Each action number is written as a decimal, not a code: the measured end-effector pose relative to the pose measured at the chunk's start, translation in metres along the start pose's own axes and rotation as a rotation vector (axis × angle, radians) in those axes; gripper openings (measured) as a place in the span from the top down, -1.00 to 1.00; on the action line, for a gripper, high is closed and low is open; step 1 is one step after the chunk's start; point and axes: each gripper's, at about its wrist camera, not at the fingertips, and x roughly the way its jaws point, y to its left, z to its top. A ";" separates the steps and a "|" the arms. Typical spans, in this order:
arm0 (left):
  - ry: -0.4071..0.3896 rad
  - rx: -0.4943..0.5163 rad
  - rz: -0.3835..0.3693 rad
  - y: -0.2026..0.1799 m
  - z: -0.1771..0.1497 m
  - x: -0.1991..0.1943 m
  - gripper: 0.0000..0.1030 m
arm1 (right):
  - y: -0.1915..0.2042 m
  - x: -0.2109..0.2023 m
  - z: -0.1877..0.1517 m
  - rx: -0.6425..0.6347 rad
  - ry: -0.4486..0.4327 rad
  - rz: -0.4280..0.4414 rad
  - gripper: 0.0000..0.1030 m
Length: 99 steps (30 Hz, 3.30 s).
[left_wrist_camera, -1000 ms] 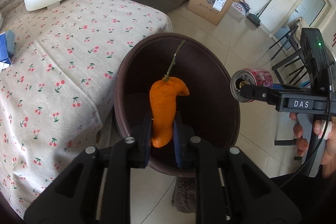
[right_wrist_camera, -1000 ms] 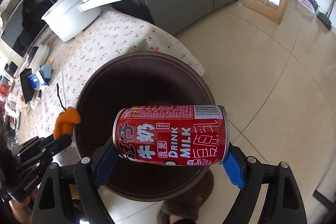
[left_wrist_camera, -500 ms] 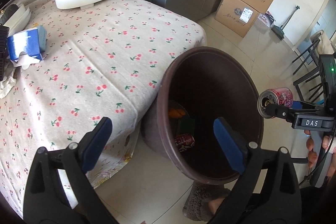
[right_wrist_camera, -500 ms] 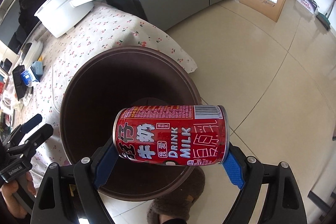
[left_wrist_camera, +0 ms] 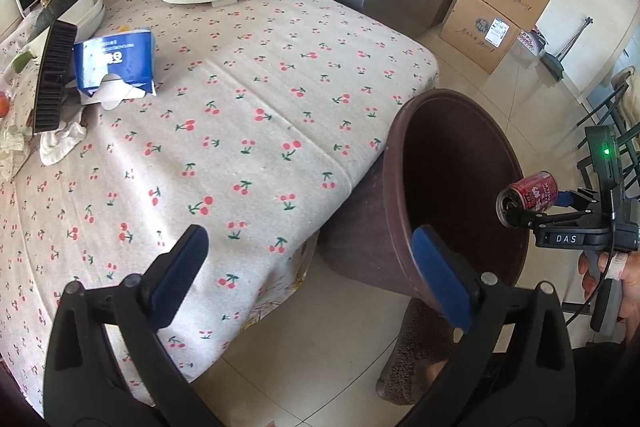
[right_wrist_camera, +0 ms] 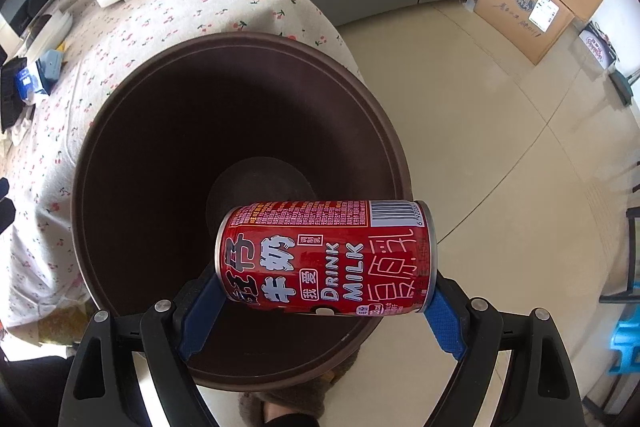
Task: Collect trash
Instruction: 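Open both tools to drop the carrot and can into the bin, then move both tools back over the table toward the black tray, then grasp the black plastic tray by its rim with the left tool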
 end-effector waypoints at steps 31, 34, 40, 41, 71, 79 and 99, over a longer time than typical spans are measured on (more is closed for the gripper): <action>-0.015 -0.193 0.046 0.106 -0.022 -0.045 -0.98 | 0.071 -0.055 0.032 0.013 -0.106 0.086 -0.78; -0.018 -0.214 0.053 0.117 -0.023 -0.049 -0.98 | 0.083 -0.065 0.037 0.013 -0.140 0.097 -0.78; -0.023 -0.257 0.063 0.140 -0.028 -0.055 -0.98 | 0.118 -0.079 0.045 0.002 -0.196 0.118 -0.78; -0.024 -0.262 0.068 0.144 -0.029 -0.056 -0.98 | 0.124 -0.081 0.046 -0.001 -0.204 0.122 -0.78; -0.193 -0.331 0.110 0.243 0.046 -0.032 -0.82 | 0.292 -0.018 0.134 -0.124 -0.202 0.106 -0.80; -0.185 -0.184 0.198 0.224 0.078 -0.001 -0.63 | 0.275 -0.016 0.134 -0.100 -0.199 0.084 -0.79; -0.221 -0.193 -0.052 0.256 0.082 0.010 -0.18 | 0.271 -0.016 0.133 -0.140 -0.195 0.113 -0.80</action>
